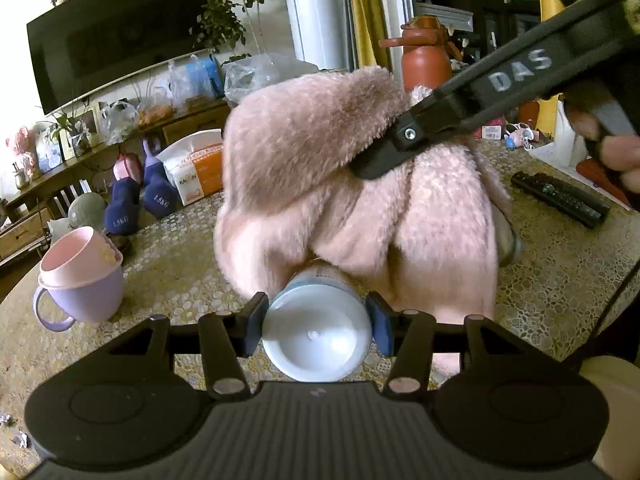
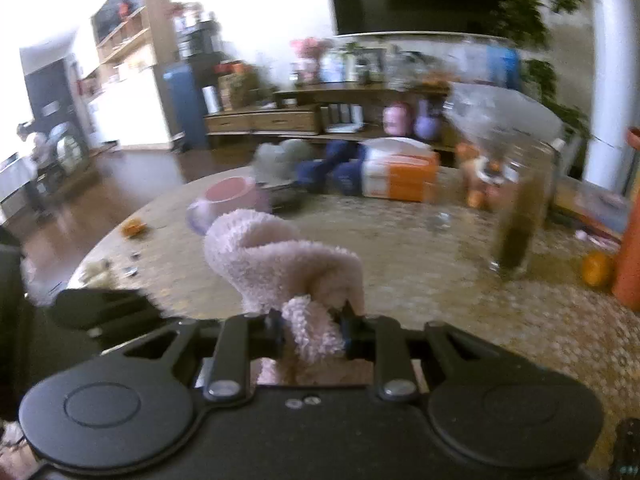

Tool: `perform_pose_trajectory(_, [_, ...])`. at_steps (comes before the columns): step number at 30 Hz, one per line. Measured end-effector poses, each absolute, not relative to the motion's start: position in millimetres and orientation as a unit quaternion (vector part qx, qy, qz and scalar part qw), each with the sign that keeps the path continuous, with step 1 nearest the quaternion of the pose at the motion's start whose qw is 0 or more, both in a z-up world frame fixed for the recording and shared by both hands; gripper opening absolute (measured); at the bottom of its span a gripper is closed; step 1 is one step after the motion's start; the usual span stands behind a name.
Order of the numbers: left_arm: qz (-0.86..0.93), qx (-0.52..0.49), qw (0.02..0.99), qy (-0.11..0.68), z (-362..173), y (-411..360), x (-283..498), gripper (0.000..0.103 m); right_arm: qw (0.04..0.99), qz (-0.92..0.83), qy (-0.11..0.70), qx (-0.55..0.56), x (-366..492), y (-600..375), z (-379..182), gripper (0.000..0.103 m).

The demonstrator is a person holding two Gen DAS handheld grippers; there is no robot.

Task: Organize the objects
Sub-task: 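Wipe the bottle body again with the towel in the right gripper, then wrap the towel over the bottle's blue base with the right gripper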

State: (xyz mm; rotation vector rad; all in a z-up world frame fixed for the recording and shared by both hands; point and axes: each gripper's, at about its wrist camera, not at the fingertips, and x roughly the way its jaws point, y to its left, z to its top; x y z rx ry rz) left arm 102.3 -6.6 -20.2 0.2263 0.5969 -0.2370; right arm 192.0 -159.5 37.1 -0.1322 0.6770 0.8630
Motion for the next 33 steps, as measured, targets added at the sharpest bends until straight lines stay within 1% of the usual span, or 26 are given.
perform_pose_trajectory(4, [-0.116,0.112,0.943,0.291,-20.3,-6.7,102.7,0.052,0.829,0.444,0.336,-0.050,184.8,-148.7,35.7,0.024])
perform_pose_trajectory(8, [-0.115,0.111,0.942,0.296,-20.5,-5.8,103.8,0.053,0.814,0.459,0.352,-0.046,185.4,-131.0,21.3,0.025])
perform_pose_trajectory(14, [-0.115,0.094,0.939,0.311,-23.7,3.2,106.8,0.053,0.824,0.426,0.366,-0.073,200.1,-116.2,-0.6,0.025])
perform_pose_trajectory(21, [-0.116,0.084,0.937,0.318,-33.3,8.1,102.0,0.053,0.837,0.380,0.385,-0.080,224.9,-117.1,-22.4,0.025])
perform_pose_trajectory(33, [-0.115,0.067,0.932,0.338,-49.2,13.1,98.1,0.053,0.853,0.329,0.387,-0.124,230.5,-114.1,-33.1,0.025])
